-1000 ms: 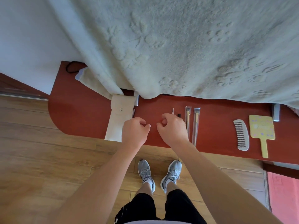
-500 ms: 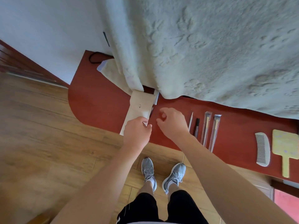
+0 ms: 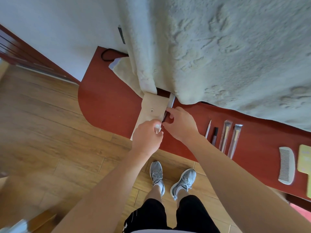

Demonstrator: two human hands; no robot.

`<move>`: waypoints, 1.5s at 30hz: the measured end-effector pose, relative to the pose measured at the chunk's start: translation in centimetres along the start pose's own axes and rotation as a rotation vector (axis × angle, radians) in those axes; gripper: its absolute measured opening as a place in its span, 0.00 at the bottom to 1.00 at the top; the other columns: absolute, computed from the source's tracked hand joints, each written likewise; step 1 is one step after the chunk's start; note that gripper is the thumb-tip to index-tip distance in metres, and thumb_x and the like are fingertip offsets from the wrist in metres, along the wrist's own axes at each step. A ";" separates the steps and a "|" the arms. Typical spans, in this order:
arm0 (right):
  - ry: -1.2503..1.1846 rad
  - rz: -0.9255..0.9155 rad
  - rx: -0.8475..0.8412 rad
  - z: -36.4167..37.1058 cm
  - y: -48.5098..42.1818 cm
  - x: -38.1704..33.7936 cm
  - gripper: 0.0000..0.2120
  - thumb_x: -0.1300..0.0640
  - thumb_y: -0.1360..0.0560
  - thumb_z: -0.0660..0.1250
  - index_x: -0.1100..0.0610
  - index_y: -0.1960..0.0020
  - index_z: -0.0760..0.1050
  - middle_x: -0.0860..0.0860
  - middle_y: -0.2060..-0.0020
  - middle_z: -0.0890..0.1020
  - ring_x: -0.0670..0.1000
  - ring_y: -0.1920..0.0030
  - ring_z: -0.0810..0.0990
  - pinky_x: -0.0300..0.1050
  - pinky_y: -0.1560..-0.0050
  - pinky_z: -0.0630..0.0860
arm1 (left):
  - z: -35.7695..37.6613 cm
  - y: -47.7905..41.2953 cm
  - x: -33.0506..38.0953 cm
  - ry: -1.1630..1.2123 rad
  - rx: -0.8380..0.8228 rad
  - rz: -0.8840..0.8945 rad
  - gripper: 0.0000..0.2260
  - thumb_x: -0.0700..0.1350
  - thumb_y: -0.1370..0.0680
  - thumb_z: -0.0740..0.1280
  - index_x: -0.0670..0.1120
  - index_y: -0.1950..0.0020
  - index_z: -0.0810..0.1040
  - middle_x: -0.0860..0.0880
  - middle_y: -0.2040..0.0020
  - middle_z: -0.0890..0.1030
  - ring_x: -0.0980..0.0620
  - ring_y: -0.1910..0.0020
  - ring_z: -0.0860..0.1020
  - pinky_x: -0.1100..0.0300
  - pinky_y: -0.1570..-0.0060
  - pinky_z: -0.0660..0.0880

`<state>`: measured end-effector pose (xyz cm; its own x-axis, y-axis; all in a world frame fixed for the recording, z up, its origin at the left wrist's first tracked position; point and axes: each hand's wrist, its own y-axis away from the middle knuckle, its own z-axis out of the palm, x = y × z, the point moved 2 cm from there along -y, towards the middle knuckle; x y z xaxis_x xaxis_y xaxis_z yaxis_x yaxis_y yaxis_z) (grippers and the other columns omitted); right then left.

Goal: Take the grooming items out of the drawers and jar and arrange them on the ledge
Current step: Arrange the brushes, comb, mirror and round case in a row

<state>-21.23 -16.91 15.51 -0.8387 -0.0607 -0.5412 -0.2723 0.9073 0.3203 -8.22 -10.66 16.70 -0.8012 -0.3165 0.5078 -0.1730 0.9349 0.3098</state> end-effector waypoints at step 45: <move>0.185 0.108 0.074 -5.3 4.8 8.2 0.20 0.49 0.28 0.70 0.51 0.37 0.77 0.51 0.47 0.75 0.53 0.46 0.75 0.49 0.48 0.76 | 6.0 1.7 7.1 -0.125 -0.179 -0.023 0.11 0.54 0.22 0.67 0.51 0.57 0.86 0.59 0.72 0.75 0.59 0.73 0.75 0.66 0.73 0.68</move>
<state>-31.88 -15.21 16.73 -0.9352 -0.0302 -0.3529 -0.1464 0.9402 0.3075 -17.63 -10.32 16.07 -0.8649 -0.3047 0.3989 -0.0966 0.8808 0.4635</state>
